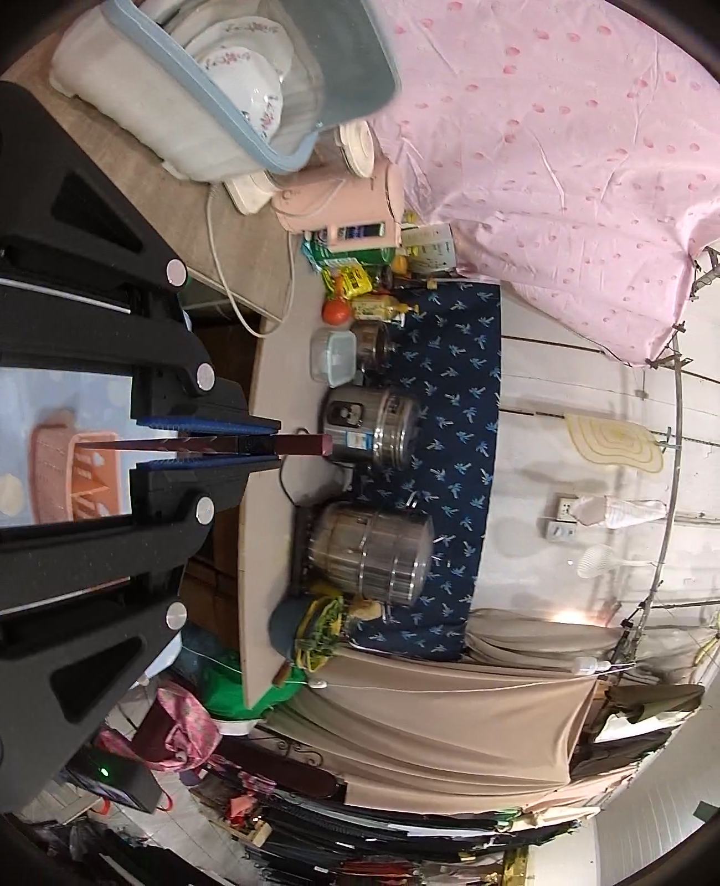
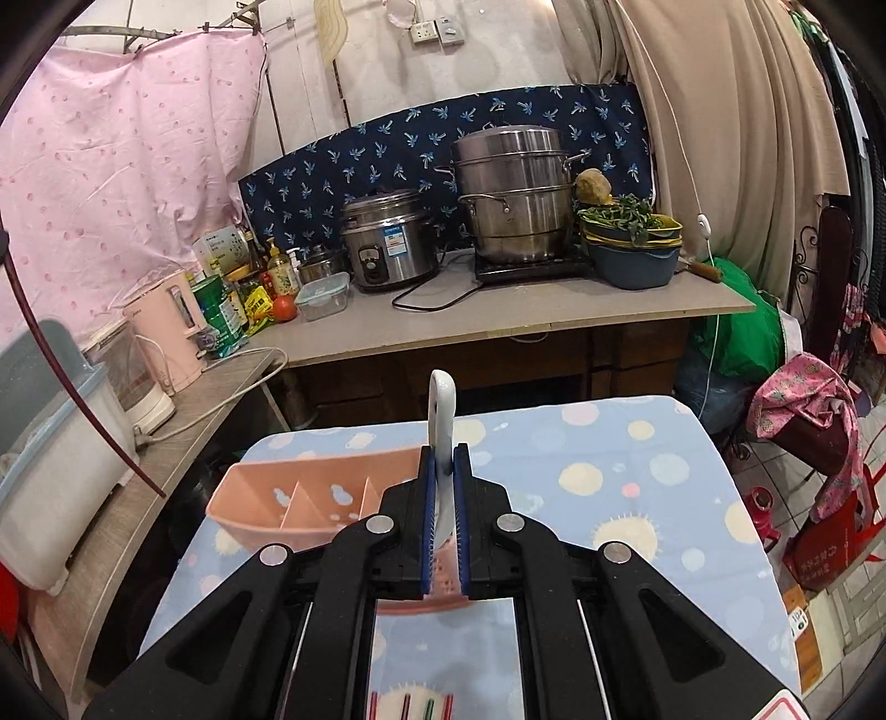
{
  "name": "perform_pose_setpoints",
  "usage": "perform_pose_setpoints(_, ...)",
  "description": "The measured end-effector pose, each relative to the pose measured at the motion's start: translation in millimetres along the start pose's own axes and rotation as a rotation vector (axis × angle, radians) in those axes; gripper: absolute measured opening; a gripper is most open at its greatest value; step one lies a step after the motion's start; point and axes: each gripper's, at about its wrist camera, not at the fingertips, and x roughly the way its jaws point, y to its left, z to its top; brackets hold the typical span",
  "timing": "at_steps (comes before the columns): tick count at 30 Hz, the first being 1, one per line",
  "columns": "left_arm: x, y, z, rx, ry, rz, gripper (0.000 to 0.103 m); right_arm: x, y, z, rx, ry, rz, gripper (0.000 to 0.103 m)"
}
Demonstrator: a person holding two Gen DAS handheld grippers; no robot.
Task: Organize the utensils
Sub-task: 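Drop the chopstick into the holder with the left tool while the right tool releases the spoon into it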
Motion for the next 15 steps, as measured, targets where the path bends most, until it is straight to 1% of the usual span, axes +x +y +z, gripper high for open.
perform_pose_setpoints(3,20.4,-5.0,-3.9,0.003,-0.006,0.008,0.007,17.7,-0.7,1.0,0.011,0.027,0.007,0.006)
perform_pose_setpoints(5,34.1,-5.1,-10.2,0.000,0.007,0.009,0.007,27.9,-1.7,-0.2,0.014,0.046,0.014,0.006)
perform_pose_setpoints(11,80.9,4.8,-49.9,-0.022,0.105,0.020,0.007,54.0,-1.3,-13.4,0.008,0.097,0.013,0.006)
perform_pose_setpoints(15,95.7,10.0,-74.7,-0.026,0.160,0.028,0.007,59.4,0.5,-20.3,-0.006,0.096,0.009,0.006)
